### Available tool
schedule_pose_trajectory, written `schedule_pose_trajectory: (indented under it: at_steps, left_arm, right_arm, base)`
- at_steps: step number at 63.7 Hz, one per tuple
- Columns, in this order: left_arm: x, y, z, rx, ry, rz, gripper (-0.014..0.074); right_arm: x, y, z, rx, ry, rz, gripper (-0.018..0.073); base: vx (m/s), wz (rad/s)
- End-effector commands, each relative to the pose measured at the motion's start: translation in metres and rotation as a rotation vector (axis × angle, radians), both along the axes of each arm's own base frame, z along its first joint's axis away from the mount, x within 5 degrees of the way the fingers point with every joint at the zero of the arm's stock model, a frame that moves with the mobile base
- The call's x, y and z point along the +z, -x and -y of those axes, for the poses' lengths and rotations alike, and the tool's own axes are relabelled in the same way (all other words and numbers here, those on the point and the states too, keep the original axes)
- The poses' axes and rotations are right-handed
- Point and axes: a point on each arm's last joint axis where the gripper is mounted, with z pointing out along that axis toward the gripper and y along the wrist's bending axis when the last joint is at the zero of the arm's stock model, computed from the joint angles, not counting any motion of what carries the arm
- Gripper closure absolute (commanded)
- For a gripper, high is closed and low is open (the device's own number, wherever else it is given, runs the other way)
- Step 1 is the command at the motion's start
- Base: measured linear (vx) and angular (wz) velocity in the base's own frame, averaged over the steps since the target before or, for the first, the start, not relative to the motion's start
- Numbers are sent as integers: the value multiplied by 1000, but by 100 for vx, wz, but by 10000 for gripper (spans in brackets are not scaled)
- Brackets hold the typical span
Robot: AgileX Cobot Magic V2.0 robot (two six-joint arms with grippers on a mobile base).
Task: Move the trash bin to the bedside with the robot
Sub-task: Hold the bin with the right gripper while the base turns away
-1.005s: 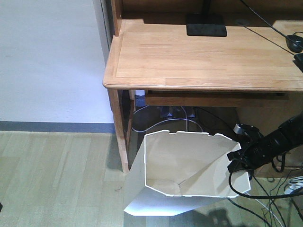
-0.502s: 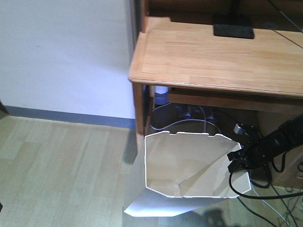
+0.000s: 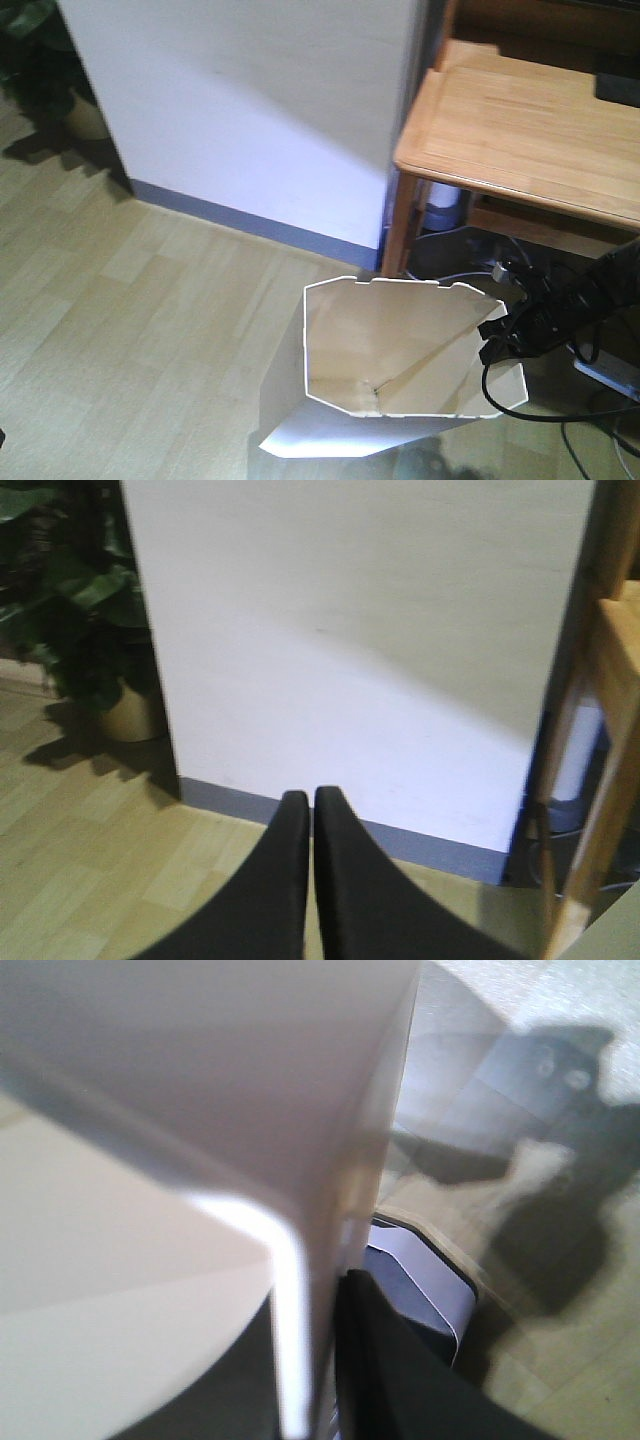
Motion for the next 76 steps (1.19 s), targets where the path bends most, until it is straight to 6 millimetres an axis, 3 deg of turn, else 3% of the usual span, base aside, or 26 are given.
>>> schedule_pose_trajectory:
  at_steps: [1, 76]
  left_arm:
    - [1, -1, 0, -4, 7, 65, 602]
    - [1, -1, 0, -4, 7, 65, 602]
  right_arm:
    - [37, -8, -11, -4, -179, 8, 564]
    - [37, -8, -11, -3, -181, 7, 564]
  base:
    - [-4, 48]
    - [4, 37]
